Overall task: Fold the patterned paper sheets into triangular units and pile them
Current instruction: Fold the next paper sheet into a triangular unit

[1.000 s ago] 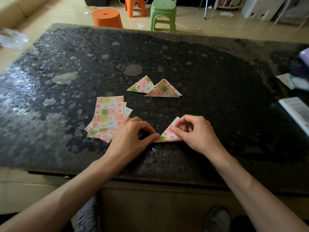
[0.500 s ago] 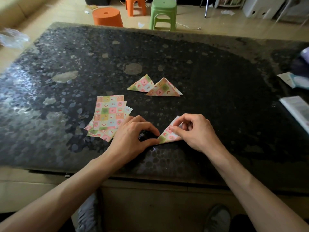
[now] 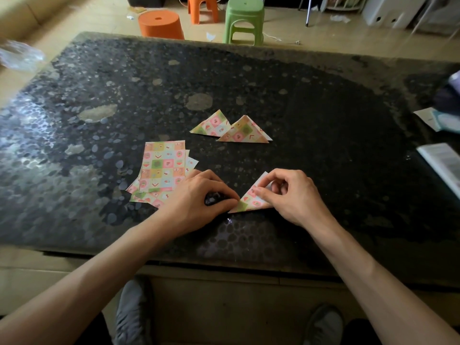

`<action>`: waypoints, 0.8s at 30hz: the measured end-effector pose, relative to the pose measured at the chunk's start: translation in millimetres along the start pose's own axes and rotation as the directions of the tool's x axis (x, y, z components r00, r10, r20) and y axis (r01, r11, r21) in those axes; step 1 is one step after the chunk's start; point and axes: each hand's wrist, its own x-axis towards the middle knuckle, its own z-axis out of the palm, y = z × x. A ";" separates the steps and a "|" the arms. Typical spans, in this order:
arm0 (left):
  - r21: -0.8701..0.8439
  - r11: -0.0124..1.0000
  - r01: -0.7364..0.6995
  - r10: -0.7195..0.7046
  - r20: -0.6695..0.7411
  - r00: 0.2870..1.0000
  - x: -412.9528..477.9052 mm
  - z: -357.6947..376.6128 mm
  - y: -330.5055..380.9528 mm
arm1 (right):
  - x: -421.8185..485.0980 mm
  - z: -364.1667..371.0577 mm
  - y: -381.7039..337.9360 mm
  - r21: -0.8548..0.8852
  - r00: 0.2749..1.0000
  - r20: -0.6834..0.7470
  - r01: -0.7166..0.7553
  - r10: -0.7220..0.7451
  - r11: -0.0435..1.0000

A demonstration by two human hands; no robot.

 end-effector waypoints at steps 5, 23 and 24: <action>0.025 1.000 0.011 -0.008 -0.101 0.995 -2.9 9.6 5.3 | 1.2 1.1 0.5 -0.005 1.000 -0.006 0.004 -0.004 1.000; 0.005 0.999 0.036 -0.036 -0.051 0.998 -1.1 6.6 7.5 | 3.5 1.5 2.3 0.012 0.999 -0.027 -0.015 0.016 1.000; 0.006 0.999 0.036 -0.036 -0.049 0.998 -1.1 7.0 7.4 | 3.4 1.2 2.1 0.008 0.999 -0.027 -0.020 0.020 1.000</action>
